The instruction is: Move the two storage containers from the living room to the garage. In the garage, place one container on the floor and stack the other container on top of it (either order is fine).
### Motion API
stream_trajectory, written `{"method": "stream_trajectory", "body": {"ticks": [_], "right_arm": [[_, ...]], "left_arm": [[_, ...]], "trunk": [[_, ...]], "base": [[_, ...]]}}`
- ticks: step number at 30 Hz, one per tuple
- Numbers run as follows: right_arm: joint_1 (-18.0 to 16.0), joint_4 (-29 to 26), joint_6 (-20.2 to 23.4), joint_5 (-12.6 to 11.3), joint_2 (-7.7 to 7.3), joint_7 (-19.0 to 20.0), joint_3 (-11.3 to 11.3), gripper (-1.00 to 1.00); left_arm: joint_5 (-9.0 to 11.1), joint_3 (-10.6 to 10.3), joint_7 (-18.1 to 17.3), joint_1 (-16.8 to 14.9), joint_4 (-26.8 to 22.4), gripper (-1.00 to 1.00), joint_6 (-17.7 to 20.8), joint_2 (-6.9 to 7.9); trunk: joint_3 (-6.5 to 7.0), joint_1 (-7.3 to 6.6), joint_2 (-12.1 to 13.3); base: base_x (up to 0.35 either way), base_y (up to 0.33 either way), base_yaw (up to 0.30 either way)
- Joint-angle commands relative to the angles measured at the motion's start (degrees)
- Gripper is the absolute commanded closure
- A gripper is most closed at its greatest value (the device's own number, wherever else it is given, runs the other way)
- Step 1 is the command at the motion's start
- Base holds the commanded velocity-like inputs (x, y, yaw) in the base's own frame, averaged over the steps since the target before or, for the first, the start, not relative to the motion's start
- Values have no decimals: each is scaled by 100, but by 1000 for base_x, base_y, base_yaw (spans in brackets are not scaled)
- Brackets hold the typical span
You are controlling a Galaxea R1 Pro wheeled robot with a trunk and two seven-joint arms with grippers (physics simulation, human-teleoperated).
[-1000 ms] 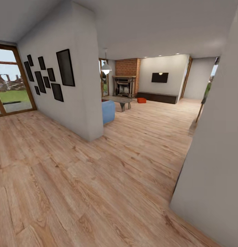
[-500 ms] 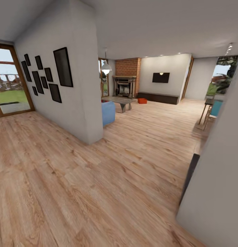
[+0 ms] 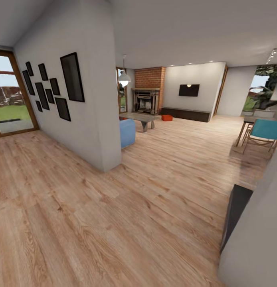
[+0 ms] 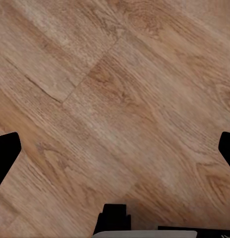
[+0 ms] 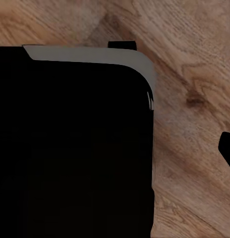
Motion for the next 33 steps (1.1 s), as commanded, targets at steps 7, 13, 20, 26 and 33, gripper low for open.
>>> {"method": "stream_trajectory", "body": {"ticks": [7, 13, 20, 26, 33], "right_arm": [[-3, 3, -15, 6, -2, 23, -19, -100], [-1, 3, -15, 6, -2, 23, -15, -100], [-1, 3, -15, 6, -2, 23, -20, -100], [-3, 3, -15, 6, -5, 23, -21, -100], [-3, 3, -15, 6, -8, 23, -21, -100]], "left_arm": [[59, -50, 21, -4, 3, -100, -20, 0], [58, -50, 21, -4, 2, -100, -20, 0], [60, -50, 21, -4, 3, -100, -20, 0], [57, -50, 21, -4, 1, -100, -20, 0], [56, -50, 21, -4, 2, -100, -20, -6]], "trunk": [[-6, 3, -2], [-6, 3, -2], [-6, 3, -2], [-6, 3, -2], [-6, 3, -2]], "base": [[327, 162, -4], [326, 163, -43], [326, 148, -10], [326, 135, -2], [327, 109, -61]]}}
